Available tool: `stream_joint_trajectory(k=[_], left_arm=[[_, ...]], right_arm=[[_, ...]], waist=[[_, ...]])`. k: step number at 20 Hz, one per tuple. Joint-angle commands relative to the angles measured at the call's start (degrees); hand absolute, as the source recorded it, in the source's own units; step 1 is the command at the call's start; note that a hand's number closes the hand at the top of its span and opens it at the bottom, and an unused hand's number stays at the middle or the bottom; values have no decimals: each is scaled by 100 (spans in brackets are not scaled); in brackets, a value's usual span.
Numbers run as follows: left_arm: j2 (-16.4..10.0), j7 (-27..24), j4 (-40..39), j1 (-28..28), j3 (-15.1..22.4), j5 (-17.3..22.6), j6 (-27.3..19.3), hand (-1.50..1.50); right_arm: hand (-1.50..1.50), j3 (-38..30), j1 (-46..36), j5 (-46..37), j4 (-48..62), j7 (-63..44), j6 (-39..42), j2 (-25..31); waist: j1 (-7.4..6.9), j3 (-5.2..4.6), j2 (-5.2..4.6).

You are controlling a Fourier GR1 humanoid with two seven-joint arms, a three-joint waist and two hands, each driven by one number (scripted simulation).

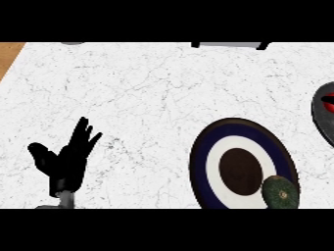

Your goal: Pick the tomato from the plate and place it in the pan

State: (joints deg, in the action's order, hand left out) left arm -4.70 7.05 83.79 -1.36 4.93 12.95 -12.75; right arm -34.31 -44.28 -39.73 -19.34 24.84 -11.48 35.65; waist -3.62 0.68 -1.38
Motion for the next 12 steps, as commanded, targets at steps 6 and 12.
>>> stream_joint_trajectory(k=[6,12], left_arm=[[84,-50,-98,-114,-29,-101,-189,0],[-29,59,-88,-143,-183,31,-86,0]], right_arm=[[-150,-1278,69,1476,661,859,2171,788],[-150,-1504,718,1832,960,1363,3771,1242]], waist=[[186,-18,12],[256,-33,57]])
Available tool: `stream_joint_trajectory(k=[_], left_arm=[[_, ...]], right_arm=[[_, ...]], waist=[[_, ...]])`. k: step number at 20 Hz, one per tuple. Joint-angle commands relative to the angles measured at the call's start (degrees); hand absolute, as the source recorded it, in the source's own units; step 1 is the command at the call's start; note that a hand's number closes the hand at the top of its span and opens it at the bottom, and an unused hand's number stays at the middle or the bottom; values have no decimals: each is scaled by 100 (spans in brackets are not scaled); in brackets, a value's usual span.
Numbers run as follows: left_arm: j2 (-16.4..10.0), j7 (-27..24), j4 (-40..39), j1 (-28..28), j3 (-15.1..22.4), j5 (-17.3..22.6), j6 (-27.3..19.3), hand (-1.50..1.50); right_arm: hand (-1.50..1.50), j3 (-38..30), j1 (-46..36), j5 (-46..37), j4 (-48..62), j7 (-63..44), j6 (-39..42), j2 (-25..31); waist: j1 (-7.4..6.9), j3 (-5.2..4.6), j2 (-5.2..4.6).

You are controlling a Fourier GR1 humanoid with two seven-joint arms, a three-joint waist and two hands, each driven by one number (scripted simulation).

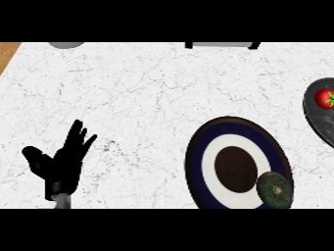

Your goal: Pick the tomato from the plate and place it in the pan

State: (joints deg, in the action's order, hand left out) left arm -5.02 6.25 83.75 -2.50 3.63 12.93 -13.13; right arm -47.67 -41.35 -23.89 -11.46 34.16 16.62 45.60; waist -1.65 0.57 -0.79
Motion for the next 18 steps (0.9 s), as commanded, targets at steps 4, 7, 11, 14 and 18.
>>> stream_joint_trajectory(k=[4,7,11,14,18], left_arm=[[4,251,105,-42,-2,-1,-79,0],[-49,239,-145,139,-119,-17,-49,0],[108,-164,-392,-94,-142,22,54,0],[166,-96,-389,-137,-15,-73,28,0],[20,363,245,-162,-61,-106,-123,0]], right_arm=[[-150,-104,725,283,201,604,1960,643],[-150,22,852,347,-12,680,1984,530],[-150,38,1251,522,-160,803,2089,616],[-150,65,1155,656,-253,522,2040,716],[-150,148,1675,834,-377,720,1791,492]], waist=[[37,-23,12],[84,-39,36],[125,-45,52],[112,-46,53],[117,-46,67]])
